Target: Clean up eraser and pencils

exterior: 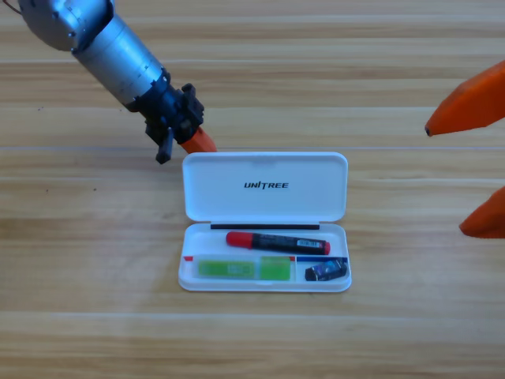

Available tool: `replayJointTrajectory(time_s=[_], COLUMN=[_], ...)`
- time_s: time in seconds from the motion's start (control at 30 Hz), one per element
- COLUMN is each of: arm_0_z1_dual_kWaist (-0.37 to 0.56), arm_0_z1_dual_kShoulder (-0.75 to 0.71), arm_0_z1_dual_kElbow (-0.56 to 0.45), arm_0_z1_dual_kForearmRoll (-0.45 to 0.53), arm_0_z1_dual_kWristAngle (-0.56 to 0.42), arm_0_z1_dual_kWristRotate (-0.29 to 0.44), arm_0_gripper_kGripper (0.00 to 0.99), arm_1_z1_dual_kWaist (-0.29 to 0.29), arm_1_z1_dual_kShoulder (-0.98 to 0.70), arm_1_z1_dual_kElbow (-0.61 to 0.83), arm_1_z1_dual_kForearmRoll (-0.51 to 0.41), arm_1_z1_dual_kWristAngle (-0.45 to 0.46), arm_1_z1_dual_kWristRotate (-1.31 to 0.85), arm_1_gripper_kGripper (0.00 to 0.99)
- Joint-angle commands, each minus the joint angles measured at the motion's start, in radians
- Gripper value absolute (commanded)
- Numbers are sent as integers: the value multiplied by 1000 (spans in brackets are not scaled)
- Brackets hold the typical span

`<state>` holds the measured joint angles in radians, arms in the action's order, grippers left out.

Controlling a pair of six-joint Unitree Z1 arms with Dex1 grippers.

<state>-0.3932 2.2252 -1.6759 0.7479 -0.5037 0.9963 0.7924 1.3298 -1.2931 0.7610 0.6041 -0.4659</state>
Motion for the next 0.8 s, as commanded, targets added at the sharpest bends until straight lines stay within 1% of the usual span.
replayJointTrajectory(time_s=[0.03, 0.37, 0.57, 0.8], arm_0_z1_dual_kWaist=[-70, -125, -147, -164], arm_0_z1_dual_kShoulder=[-36, -114, -151, -157], arm_0_z1_dual_kElbow=[45, 97, 130, 151], arm_0_z1_dual_kForearmRoll=[14, 16, 14, 13], arm_0_z1_dual_kWristAngle=[24, 51, 59, 60], arm_0_z1_dual_kWristRotate=[-38, -76, -80, -82], arm_0_gripper_kGripper=[0, 0, 0, 0], arm_1_z1_dual_kWaist=[7, 11, 11, 13], arm_1_z1_dual_kShoulder=[-8, -8, -9, -8], arm_1_z1_dual_kElbow=[35, 37, 37, 37], arm_1_z1_dual_kForearmRoll=[-31, -31, -31, -31], arm_1_z1_dual_kWristAngle=[10, 10, 10, 13], arm_1_z1_dual_kWristRotate=[-3, -3, -3, -3], arm_1_gripper_kGripper=[848, 848, 850, 848])
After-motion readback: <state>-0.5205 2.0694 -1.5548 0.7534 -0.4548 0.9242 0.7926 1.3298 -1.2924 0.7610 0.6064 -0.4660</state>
